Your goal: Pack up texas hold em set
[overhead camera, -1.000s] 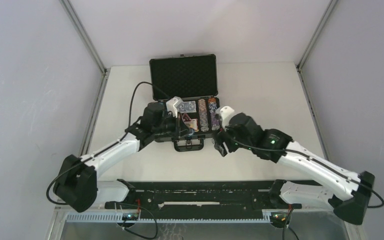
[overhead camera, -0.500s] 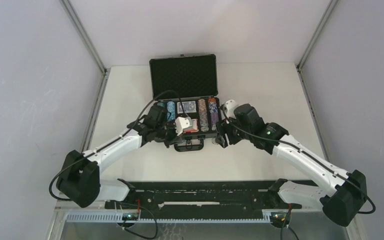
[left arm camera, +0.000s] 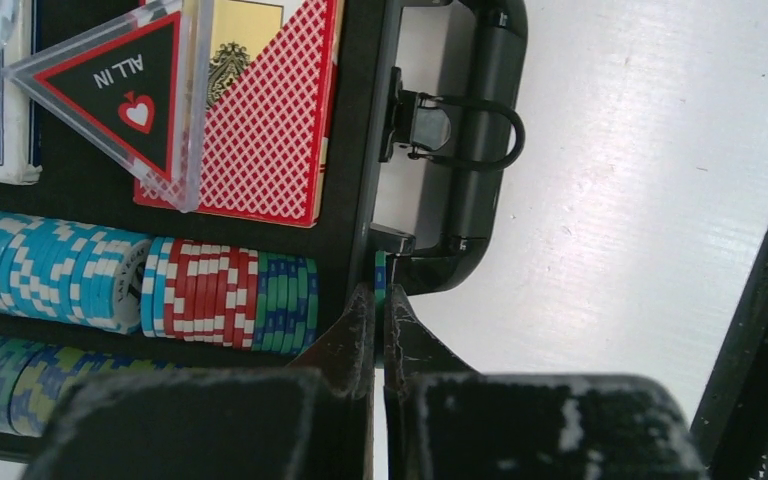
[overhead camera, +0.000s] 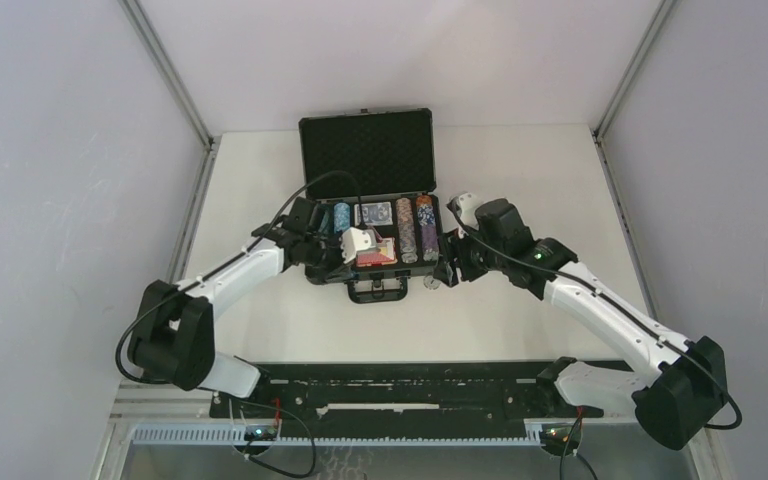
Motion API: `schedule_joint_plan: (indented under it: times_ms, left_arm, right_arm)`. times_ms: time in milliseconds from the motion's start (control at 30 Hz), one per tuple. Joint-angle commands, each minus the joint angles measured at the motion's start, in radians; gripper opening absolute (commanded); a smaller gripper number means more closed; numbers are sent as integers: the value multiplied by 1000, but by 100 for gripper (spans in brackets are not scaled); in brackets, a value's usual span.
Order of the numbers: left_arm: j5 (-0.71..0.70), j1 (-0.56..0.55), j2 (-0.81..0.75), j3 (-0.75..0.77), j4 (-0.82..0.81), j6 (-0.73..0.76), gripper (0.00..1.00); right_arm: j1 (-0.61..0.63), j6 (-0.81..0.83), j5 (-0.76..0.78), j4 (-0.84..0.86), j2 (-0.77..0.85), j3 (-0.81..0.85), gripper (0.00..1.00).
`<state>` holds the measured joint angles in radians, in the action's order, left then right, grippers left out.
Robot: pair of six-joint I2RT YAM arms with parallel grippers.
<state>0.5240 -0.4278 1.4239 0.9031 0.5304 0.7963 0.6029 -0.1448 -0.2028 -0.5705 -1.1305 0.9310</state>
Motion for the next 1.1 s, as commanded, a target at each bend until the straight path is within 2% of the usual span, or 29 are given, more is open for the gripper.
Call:
schedule_joint_plan:
  times_ms: [0, 233, 1067]
  left_arm:
    - [-21, 18, 34, 70, -2, 24, 0]
    - [-20, 26, 50, 88, -21, 20, 0]
    - [-64, 72, 39, 99, -21, 71, 0]
  right_arm:
    - [-19, -16, -57, 53, -17, 4, 68]
    - [-22, -3, -109, 50, -10, 5, 68]
    - [-22, -2, -117, 48, -23, 5, 68]
